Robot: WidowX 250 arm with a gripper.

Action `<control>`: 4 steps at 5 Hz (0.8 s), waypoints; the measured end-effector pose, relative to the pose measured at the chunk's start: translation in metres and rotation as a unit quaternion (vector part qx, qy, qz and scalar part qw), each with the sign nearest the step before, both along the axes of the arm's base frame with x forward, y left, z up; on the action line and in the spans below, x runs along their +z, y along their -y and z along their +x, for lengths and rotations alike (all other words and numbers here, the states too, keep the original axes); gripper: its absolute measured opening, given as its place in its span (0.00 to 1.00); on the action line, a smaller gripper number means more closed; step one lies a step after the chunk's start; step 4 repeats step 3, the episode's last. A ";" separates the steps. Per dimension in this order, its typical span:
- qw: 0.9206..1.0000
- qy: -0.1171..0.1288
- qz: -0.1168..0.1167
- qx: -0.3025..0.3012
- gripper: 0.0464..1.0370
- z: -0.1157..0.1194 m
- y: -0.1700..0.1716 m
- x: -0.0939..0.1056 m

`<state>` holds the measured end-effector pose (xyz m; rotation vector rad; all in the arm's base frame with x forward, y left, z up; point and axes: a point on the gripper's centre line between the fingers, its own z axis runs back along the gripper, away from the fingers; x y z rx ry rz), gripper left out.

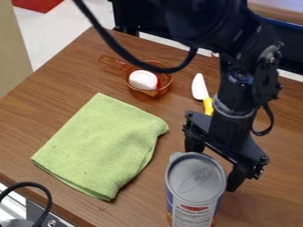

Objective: Move the can to the bottom right side of the green cloth.

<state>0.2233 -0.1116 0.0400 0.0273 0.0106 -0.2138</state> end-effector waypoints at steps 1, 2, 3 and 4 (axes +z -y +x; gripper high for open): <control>0.999 0.024 -0.001 0.043 0.96 0.014 -0.008 0.006; 0.989 0.073 -0.019 0.131 0.96 0.032 -0.018 0.026; 0.971 0.100 -0.011 0.218 0.96 0.044 -0.041 0.031; 0.971 0.100 -0.011 0.218 0.96 0.044 -0.041 0.031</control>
